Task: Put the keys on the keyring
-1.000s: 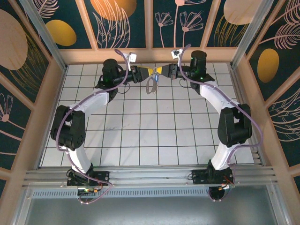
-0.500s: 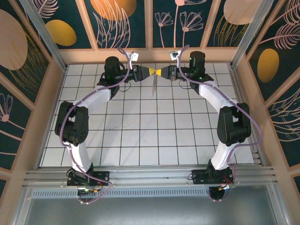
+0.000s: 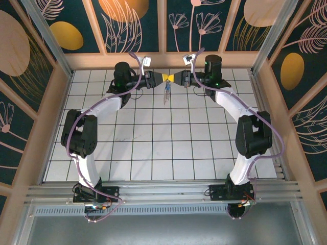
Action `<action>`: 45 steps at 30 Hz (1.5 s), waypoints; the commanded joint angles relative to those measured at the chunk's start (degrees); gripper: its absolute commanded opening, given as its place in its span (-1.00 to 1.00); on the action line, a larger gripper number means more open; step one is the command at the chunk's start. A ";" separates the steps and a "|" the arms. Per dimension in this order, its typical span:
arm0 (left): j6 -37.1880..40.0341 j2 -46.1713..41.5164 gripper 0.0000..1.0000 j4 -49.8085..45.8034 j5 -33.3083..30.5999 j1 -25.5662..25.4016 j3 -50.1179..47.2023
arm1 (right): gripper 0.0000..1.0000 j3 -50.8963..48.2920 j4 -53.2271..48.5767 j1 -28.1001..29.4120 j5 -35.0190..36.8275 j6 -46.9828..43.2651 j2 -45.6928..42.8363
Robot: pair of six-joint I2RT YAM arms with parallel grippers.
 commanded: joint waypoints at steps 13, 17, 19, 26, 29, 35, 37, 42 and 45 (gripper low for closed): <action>-2.13 0.78 -0.51 6.54 3.17 0.18 -1.63 | -1.00 2.68 0.52 0.47 -0.21 -1.19 1.33; -2.16 0.60 -0.67 6.96 3.53 0.12 -2.03 | -1.00 2.69 0.11 0.47 0.12 -1.49 1.42; -2.47 0.61 -0.73 7.36 3.48 0.23 -2.12 | -1.00 2.67 0.10 0.38 0.12 -1.51 1.50; -3.73 0.71 -1.00 9.15 3.10 0.07 -2.20 | -1.00 2.30 0.43 0.47 -0.23 -1.46 1.43; -4.07 0.52 -1.00 9.94 2.92 -0.16 -2.51 | -1.00 2.02 0.54 0.44 -0.49 -1.45 1.16; -5.66 -1.53 -1.00 12.66 -0.04 -0.53 -5.30 | -0.41 -1.59 0.72 -0.42 2.69 -2.09 -3.53; -6.77 -2.56 -1.00 14.18 -1.36 -0.61 -6.77 | -0.21 -5.07 3.59 -1.40 4.37 -0.57 -6.74; -10.92 -4.78 -1.00 19.06 -4.31 -0.84 -10.54 | -0.12 -15.76 10.92 -3.42 10.40 3.43 -14.33; -12.74 -6.14 -1.00 20.79 -6.22 -1.21 -12.40 | -0.10 -23.29 15.33 -3.06 15.78 5.11 -18.36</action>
